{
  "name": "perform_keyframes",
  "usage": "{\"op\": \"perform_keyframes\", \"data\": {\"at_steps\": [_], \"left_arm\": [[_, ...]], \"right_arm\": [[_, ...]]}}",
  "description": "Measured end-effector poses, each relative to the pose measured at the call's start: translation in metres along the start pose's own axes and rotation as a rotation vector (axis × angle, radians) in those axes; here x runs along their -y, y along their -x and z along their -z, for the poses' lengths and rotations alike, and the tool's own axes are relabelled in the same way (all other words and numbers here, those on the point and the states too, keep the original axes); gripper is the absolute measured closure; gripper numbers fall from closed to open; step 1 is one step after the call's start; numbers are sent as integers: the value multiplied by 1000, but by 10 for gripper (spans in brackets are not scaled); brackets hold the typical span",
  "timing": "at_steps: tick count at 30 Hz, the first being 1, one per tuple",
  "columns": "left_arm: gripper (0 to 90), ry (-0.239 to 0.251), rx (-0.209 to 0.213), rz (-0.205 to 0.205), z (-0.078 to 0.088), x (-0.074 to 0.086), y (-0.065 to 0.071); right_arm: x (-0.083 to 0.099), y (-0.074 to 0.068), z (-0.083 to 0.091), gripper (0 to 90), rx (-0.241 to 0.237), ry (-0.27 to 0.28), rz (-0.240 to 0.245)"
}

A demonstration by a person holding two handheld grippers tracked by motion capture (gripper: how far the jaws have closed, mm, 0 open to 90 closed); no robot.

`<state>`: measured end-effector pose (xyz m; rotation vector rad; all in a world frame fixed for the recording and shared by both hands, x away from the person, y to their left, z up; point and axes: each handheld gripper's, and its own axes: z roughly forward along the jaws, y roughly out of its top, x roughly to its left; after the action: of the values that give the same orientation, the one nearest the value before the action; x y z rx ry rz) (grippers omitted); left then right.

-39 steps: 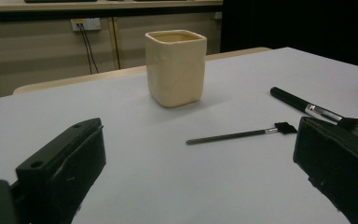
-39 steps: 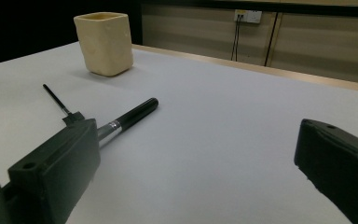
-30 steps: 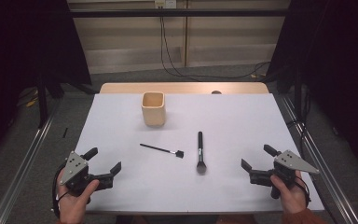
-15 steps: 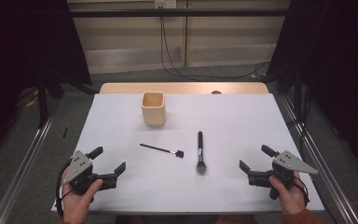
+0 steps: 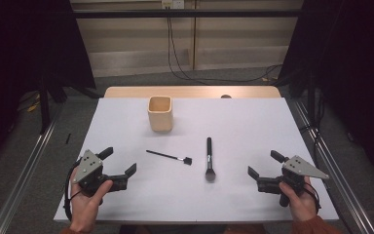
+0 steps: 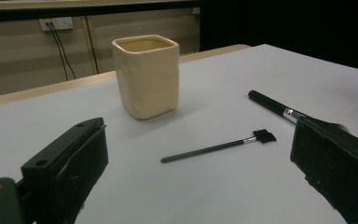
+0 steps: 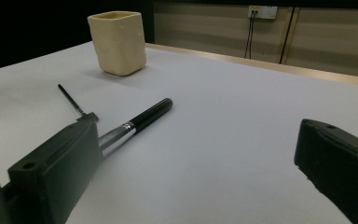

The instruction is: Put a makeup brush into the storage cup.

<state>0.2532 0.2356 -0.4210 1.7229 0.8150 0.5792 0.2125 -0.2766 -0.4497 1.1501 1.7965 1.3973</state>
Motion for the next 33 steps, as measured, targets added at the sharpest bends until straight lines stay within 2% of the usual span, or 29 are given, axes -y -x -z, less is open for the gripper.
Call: {"op": "perform_keyframes", "data": {"at_steps": [2, 3, 6, 7, 13, 16, 18, 19, 21, 22, 24, 26, 31, 33], "left_arm": [[39, -5, 4, 0, -3, -2, 1], [39, 9, 17, -5, -7, -4, 3], [39, 14, 8, -24, -11, -6, 5], [39, 17, 24, -20, -15, -9, 6], [40, 24, 40, -31, -27, -17, 10], [40, 22, 79, -2, -33, -20, 8], [40, 18, 60, -19, -38, -21, 6], [40, 13, 64, -25, -41, -21, 5], [39, 22, 83, 10, -47, -22, 5], [39, 21, 84, 7, -49, -23, 6], [39, 16, 90, -26, -55, -26, 10], [39, 20, 99, -30, -61, -30, 12], [45, 18, 82, -48, -73, -39, 17], [45, 22, 96, -47, -78, -42, 20]], "right_arm": [[0, 0, 0, 0, 0, -1, -1], [0, 0, -1, 0, -2, -3, 0], [0, 0, -1, 0, -3, 0, -3], [0, 0, -1, 0, -3, -4, -2], [0, 0, -1, 0, -2, -3, -2], [0, 0, -1, 0, -1, -4, 0], [0, 0, -1, 0, 0, -4, 2], [0, 0, -1, 0, 0, -4, 2], [1, 1, -1, 0, 4, -10, 4], [1, 1, -1, 0, 4, -11, 3], [1, 1, -2, 0, 4, -9, 4], [1, 0, -2, 0, 3, -8, 3], [1, 1, -1, 0, 0, -10, 2], [1, 1, -2, 0, 2, -12, -4]]}}
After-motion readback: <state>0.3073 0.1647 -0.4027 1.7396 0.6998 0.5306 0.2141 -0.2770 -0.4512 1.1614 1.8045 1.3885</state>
